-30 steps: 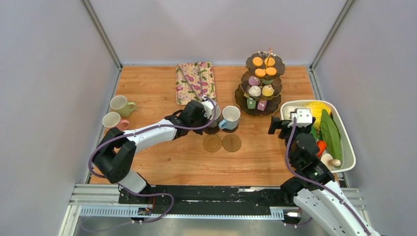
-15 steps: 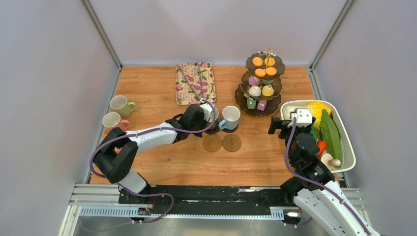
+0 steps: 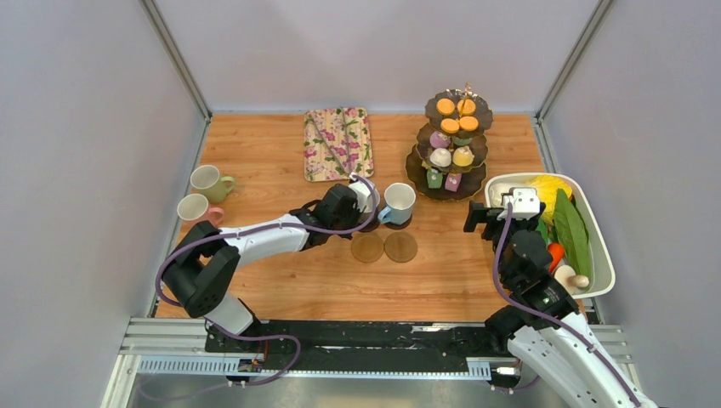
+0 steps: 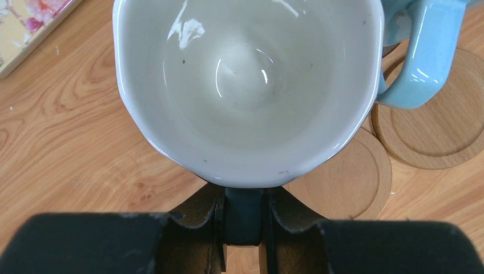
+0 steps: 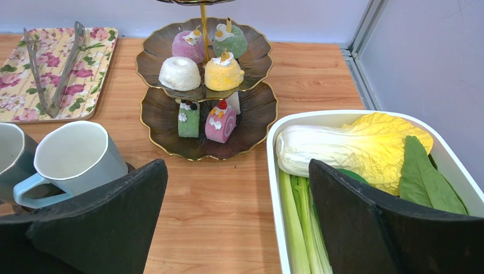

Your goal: Serve the afternoon tea

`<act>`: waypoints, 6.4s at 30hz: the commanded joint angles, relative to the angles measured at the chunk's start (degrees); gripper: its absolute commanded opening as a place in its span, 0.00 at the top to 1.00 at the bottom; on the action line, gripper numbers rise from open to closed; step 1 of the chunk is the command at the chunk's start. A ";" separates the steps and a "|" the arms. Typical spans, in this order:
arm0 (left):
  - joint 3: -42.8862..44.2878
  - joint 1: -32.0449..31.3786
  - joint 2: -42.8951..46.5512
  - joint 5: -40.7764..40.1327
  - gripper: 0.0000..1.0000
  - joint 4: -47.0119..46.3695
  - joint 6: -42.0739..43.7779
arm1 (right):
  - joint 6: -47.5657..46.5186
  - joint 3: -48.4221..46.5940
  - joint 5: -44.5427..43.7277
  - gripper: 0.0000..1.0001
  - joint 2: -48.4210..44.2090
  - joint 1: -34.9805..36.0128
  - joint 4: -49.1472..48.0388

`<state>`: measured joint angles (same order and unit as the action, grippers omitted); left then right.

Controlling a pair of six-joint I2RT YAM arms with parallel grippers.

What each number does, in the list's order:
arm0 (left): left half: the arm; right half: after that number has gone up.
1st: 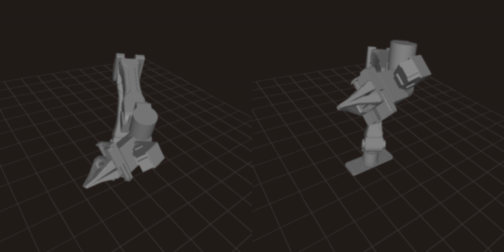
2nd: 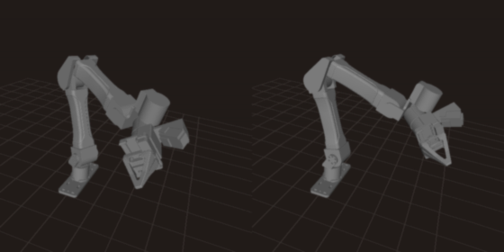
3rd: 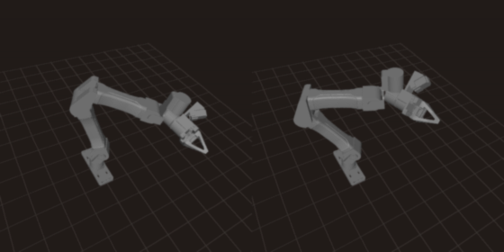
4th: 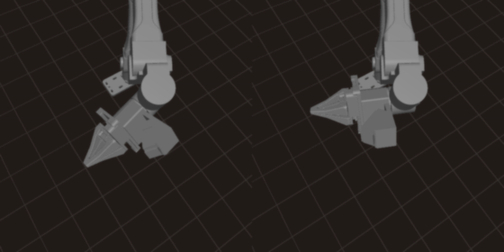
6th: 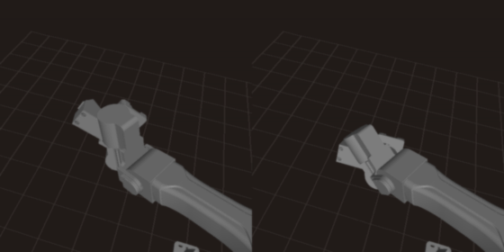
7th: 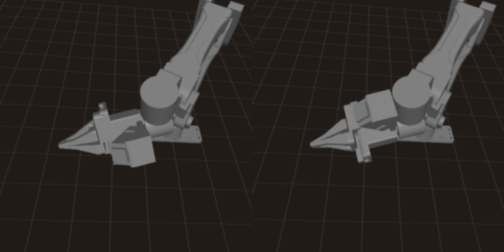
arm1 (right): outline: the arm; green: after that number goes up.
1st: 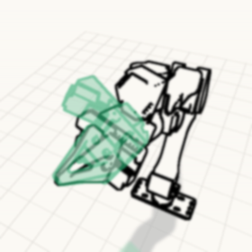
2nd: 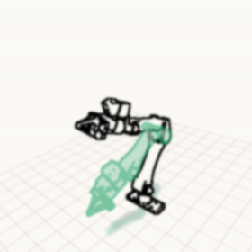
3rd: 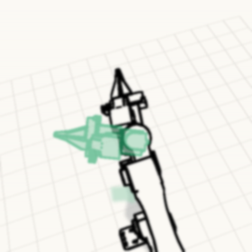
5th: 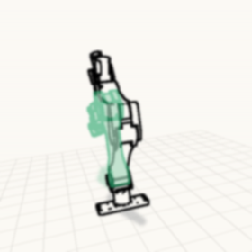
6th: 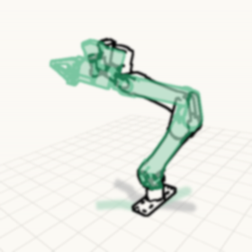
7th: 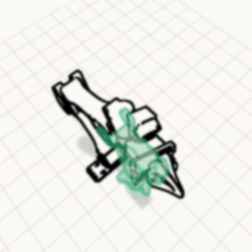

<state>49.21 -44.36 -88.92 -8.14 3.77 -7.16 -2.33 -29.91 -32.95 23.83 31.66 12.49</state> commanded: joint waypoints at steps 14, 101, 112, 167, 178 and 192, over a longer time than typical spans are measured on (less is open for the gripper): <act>-1.16 -2.07 3.32 -2.15 0.67 -4.03 -2.06 | -0.48 0.03 -0.14 0.00 -0.54 -0.19 -2.44; 6.74 50.51 -2.02 -35.35 0.40 26.65 -58.94 | 0.54 1.70 7.30 0.00 -0.33 -0.19 -5.68; 0.62 50.49 7.28 -32.86 0.90 30.41 -54.57 | 0.44 2.09 7.96 0.00 -2.22 -0.19 -6.16; 1.37 -18.18 26.53 -3.84 1.00 4.74 -9.47 | -1.28 2.36 1.86 0.00 -1.09 -0.17 -5.41; 1.10 -21.67 10.59 -10.62 1.00 -8.15 -10.03 | -1.19 2.48 1.93 0.00 -0.89 -0.19 -5.37; 3.06 -22.42 -0.95 -9.93 1.00 -9.78 -11.34 | -1.01 2.56 2.70 0.00 -0.94 -0.17 -5.34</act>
<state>49.34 -66.41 -89.21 -16.69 1.19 -17.54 -3.11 -27.24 -30.13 22.85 31.66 8.73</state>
